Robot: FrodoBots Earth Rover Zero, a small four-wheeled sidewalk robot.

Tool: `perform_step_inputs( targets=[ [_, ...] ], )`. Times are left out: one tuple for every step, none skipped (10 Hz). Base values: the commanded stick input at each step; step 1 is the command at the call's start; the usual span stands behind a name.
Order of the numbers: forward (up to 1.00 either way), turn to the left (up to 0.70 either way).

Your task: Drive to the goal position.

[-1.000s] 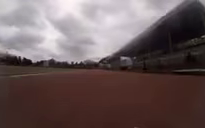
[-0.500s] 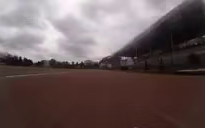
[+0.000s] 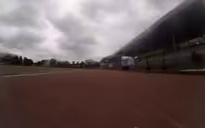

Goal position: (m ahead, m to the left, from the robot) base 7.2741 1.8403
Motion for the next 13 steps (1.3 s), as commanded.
perform_step_inputs(
  targets=[
    [0.7, 0.0],
    [0.7, 0.0],
    [0.7, 0.0],
    [0.7, 0.0],
    [0.7, 0.0],
    [0.7, 0.0],
    [0.7, 0.0],
    [0.7, 0.0],
    [0.7, 0.0],
    [0.7, 0.0],
    [0.7, 0.0],
    [0.7, 0.0],
    [0.7, 0.0]
  ],
)
